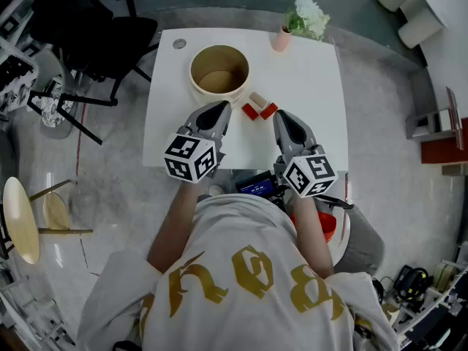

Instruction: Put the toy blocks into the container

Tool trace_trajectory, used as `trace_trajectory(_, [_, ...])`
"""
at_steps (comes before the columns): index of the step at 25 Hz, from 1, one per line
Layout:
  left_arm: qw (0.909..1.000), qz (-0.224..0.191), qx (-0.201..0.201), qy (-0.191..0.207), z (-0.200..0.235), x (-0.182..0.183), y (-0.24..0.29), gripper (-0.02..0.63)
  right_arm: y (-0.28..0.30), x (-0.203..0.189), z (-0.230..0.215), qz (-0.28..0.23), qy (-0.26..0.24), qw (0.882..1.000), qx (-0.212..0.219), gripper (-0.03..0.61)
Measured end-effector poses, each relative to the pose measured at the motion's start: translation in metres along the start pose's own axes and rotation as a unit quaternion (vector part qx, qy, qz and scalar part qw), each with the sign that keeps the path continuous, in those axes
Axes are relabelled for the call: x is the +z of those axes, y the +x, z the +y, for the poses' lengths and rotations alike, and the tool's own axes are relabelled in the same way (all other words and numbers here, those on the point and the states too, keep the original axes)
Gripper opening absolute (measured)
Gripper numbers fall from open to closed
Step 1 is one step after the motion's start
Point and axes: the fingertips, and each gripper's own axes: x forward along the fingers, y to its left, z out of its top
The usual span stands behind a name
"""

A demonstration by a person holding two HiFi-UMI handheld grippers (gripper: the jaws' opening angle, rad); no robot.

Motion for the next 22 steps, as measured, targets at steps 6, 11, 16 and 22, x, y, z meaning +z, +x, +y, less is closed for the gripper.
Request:
trace_trajectory(6, [0.9996, 0.015, 0.013, 0.019, 0.004, -0.009, 0.000, 0.000, 0.000, -0.009, -0.003, 0.015, -0.015, 1.000, -0.009, 0.020])
trace_trajectory(11, [0.9994, 0.014, 0.018, 0.026, 0.005, -0.011, 0.003, 0.000, 0.003, -0.018, -0.011, 0.037, -0.042, 0.998, -0.023, 0.021])
trace_trajectory(16, [0.9983, 0.042, 0.010, 0.038, 0.002, -0.024, 0.010, 0.000, 0.007, -0.029, -0.018, 0.065, -0.067, 0.995, -0.033, 0.023])
trace_trajectory(22, [0.9970, 0.065, 0.005, 0.041, 0.002, -0.043, 0.020, 0.000, 0.014, -0.047, -0.024, 0.095, -0.074, 0.992, -0.034, 0.105])
